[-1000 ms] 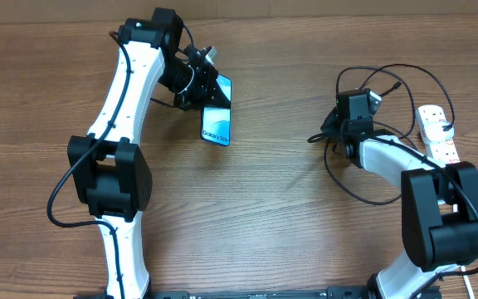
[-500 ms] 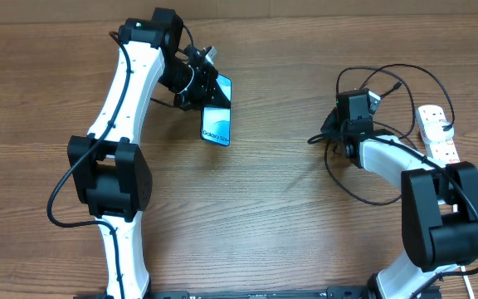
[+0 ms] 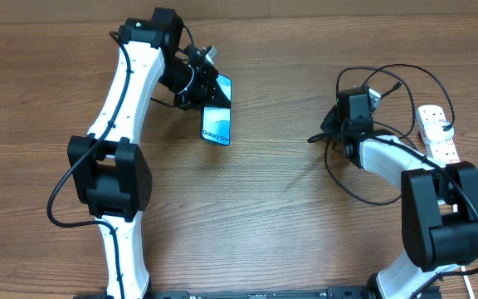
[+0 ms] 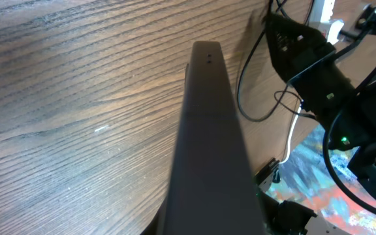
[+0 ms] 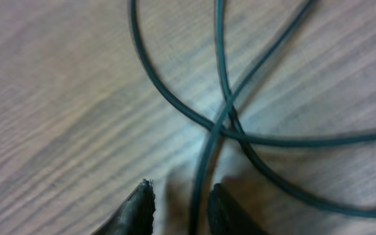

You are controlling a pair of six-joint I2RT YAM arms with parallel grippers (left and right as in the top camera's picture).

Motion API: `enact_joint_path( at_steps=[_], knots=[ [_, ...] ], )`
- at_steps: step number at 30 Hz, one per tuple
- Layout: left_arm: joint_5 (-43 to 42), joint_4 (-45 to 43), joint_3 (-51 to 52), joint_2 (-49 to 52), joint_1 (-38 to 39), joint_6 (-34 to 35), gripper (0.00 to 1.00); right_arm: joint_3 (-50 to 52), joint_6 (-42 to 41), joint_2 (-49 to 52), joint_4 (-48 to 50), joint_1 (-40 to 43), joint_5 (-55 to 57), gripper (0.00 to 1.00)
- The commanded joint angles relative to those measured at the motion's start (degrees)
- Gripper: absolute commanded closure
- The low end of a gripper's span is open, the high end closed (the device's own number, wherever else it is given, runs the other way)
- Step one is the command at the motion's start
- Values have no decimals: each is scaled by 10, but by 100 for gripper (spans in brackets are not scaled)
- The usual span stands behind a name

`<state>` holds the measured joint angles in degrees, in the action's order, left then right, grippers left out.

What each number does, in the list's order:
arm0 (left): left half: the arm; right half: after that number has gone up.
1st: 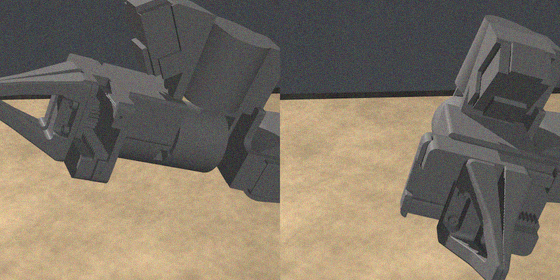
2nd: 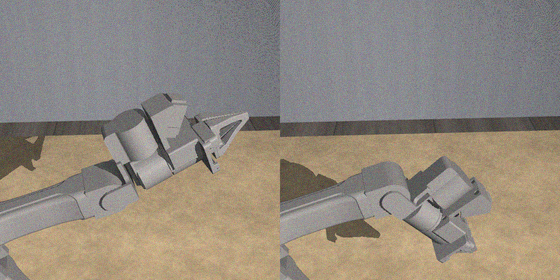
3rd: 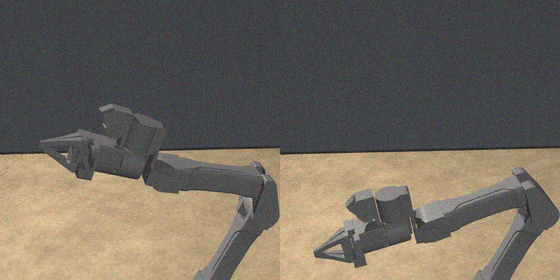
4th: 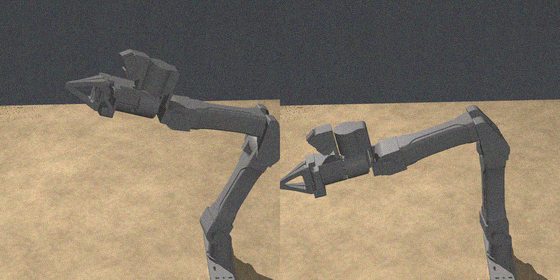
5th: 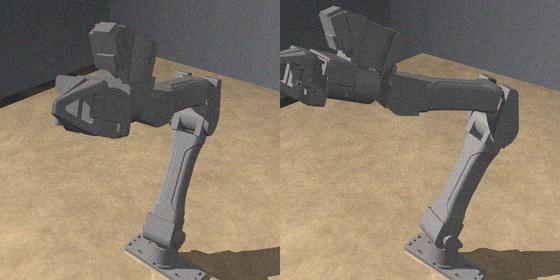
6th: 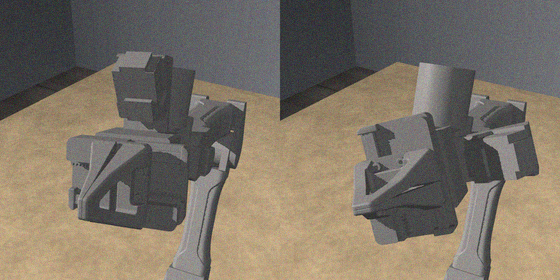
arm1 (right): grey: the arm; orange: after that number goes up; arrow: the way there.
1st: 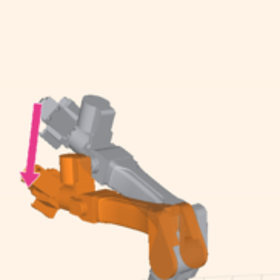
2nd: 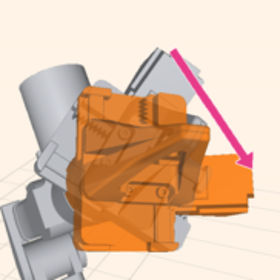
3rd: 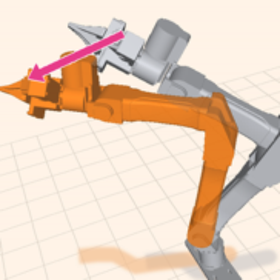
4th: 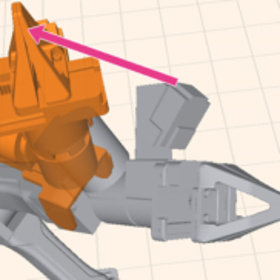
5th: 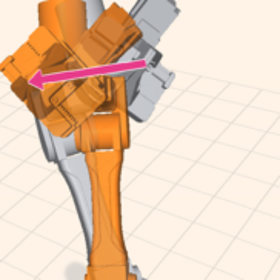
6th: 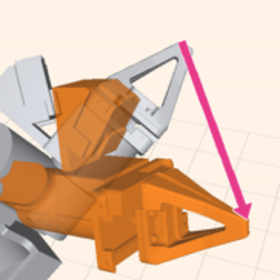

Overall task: Plug charger to phone and switch on socket
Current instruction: 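Lower the right gripper onto the black cable and grasp it, then lift the cable with the right gripper toward the phone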

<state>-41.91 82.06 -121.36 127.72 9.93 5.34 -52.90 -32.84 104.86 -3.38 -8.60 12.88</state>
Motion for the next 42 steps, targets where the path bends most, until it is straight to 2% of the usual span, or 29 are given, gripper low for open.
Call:
enact_joint_path(
  at_steps=[1, 3, 5, 6, 7, 8, 9, 12, 15, 21, 27, 31, 33, 39, 42],
  knots=[
    [-16, -1, -11, -21, 3, -10, 96, -3, -1, 5, 12, 3, 6, 88],
    [-16, -1, -11, -21, 3, -10, 96, -4, 2, 5, 12, 3, 6, 96],
    [-16, -2, -11, -21, 2, -10, 96, -5, 1, 5, 5, 3, 6, 96],
    [-16, -2, -11, -21, 2, -10, 96, -4, 1, 5, -1, 3, 6, 94],
    [-16, -2, -11, -21, 2, -10, 96, -4, 1, 5, -8, 3, 6, 83],
    [-16, -2, -11, -21, 2, -10, 96, -4, 1, 5, -13, 3, 6, 75],
    [-16, -2, -11, -21, 2, -10, 96, -4, 1, 6, -17, 3, 6, 71],
    [-16, -3, -11, -21, 2, -10, 96, -4, 1, 7, -24, 3, 6, 71],
    [-16, -3, -11, -21, 2, -10, 96, -4, -1, 7, -23, 3, 6, 77],
    [-16, -3, -11, -21, 2, -10, 96, -4, -1, 7, -19, 3, 6, 96],
    [-16, -5, -11, -21, 2, -10, 96, -6, 9, 0, -21, 3, 6, 96],
    [-16, -5, -11, -21, 2, -10, 96, -27, 49, -58, -68, 3, -8, 96],
    [-16, -6, -11, -21, 2, -10, 96, -37, 60, -106, -102, 3, -48, 96],
    [-16, -25, -11, -21, 2, -6, 96, -40, 92, -231, -175, -9, -262, 96],
    [-24, -31, -11, -21, 2, 0, 96, -40, 104, -254, -238, -32, -282, 96]
  ],
)
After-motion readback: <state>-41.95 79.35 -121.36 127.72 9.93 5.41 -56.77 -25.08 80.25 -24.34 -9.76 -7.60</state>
